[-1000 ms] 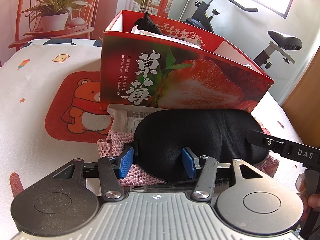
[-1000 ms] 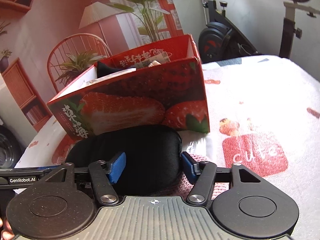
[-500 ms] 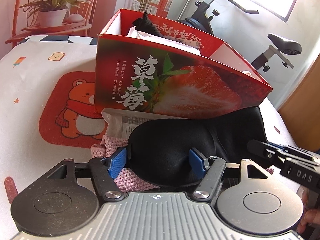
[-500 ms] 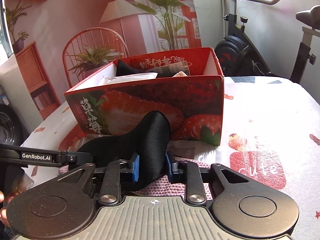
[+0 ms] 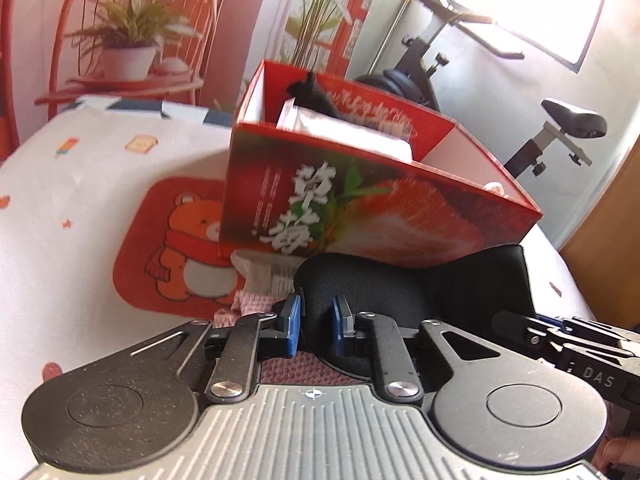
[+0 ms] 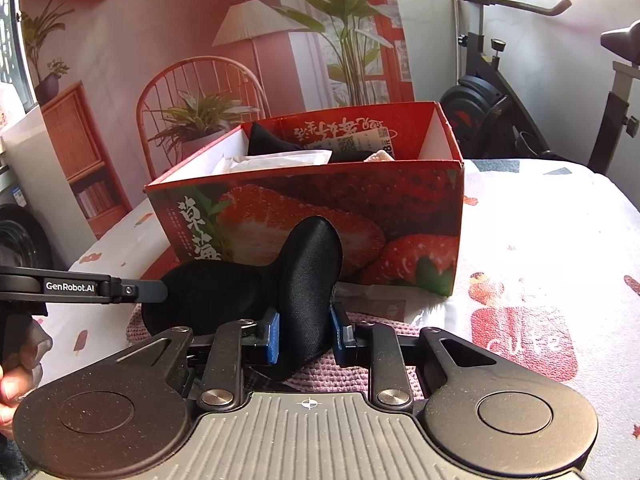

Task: Organize soft objects
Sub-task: 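Lift the black eye mask off the pink cloth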

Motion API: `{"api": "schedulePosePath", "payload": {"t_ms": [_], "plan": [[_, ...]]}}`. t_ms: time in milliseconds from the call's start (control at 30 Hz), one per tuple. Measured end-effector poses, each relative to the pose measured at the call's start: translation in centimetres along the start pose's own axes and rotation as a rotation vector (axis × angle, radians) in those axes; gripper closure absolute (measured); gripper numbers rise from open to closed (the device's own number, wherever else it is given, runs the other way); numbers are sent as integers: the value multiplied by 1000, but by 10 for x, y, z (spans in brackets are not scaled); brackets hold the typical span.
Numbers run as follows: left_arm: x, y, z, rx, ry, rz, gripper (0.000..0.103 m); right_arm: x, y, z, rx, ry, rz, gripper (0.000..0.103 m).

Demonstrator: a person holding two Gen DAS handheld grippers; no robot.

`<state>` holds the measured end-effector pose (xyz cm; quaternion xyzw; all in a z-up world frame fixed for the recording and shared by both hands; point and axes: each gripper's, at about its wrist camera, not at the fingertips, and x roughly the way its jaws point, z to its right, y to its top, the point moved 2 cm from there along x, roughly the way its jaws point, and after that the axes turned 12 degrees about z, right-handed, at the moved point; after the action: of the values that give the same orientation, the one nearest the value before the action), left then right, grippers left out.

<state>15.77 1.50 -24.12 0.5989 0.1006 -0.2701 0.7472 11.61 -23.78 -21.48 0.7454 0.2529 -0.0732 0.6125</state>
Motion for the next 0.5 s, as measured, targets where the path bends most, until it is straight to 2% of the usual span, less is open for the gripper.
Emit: {"api": "schedulePosePath", "payload": {"t_ms": [167,500], "plan": [[-9,3,12,50,-36,36,87,-1,2,-4,-6,11,2,81],[-4,-11,15,64,-49,-31,87,0,-8,2,18,-13,-36,85]]}}
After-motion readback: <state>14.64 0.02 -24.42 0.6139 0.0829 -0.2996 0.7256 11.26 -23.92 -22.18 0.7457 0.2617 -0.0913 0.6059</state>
